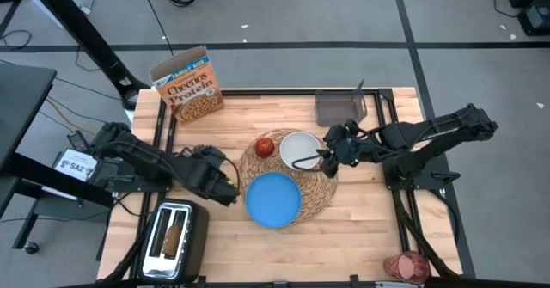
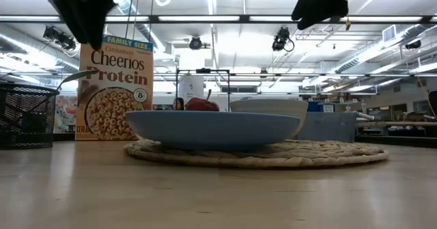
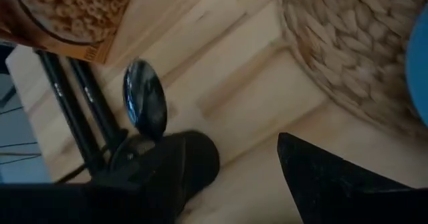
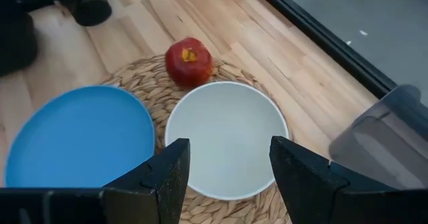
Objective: Arrange a breakfast setting
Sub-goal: Put the black spoon on the brown placemat beside the white bowl
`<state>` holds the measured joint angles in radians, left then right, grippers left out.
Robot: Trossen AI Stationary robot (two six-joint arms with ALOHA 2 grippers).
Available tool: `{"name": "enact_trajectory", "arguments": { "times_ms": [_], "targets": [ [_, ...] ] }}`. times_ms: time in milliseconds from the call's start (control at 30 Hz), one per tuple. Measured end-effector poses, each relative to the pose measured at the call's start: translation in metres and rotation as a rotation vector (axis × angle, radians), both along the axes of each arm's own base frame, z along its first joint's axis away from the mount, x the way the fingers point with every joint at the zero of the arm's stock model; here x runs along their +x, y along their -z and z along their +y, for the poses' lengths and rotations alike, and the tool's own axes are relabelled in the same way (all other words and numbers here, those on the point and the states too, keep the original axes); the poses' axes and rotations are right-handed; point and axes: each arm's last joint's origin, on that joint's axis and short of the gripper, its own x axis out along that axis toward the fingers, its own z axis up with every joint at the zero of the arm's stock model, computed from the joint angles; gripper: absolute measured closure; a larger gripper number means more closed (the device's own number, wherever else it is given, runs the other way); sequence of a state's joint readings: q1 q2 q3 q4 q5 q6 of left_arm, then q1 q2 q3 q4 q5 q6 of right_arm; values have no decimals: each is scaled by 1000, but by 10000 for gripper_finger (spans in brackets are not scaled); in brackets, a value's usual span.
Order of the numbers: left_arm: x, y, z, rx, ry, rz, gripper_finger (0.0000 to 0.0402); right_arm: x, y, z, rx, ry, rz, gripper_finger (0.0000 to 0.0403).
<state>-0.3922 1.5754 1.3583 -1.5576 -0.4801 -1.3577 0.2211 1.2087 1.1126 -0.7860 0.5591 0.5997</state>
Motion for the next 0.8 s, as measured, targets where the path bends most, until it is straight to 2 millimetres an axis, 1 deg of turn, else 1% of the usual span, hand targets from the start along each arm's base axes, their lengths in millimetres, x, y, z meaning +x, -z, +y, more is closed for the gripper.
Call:
{"name": "enact_trajectory", "arguments": {
  "times_ms": [67, 133, 267, 333, 567, 700, 800],
  "targets": [
    [4, 3, 7, 32, -25, 24, 157, 1, 0, -4, 12, 4, 5, 189],
    [9, 11, 14, 45, -45, 44, 157, 1, 0, -8, 22, 8, 8, 189],
    [10, 20, 33, 73, -103, 96, 157, 2, 0, -11, 34, 6, 7, 189],
    [9, 28, 42, 74, -100, 152, 157, 2, 0, -11, 35, 4, 7, 189],
    [6, 38, 71, 56, -79, 286, 157, 3, 0, -10, 60, -20, 13, 189],
    [5, 40, 81, 36, -51, 337, 157, 3, 1, -9, 82, -38, 17, 189],
    [5, 40, 83, -16, -37, 362, 165, 3, 1, -9, 101, -52, 20, 189]
  ]
}}
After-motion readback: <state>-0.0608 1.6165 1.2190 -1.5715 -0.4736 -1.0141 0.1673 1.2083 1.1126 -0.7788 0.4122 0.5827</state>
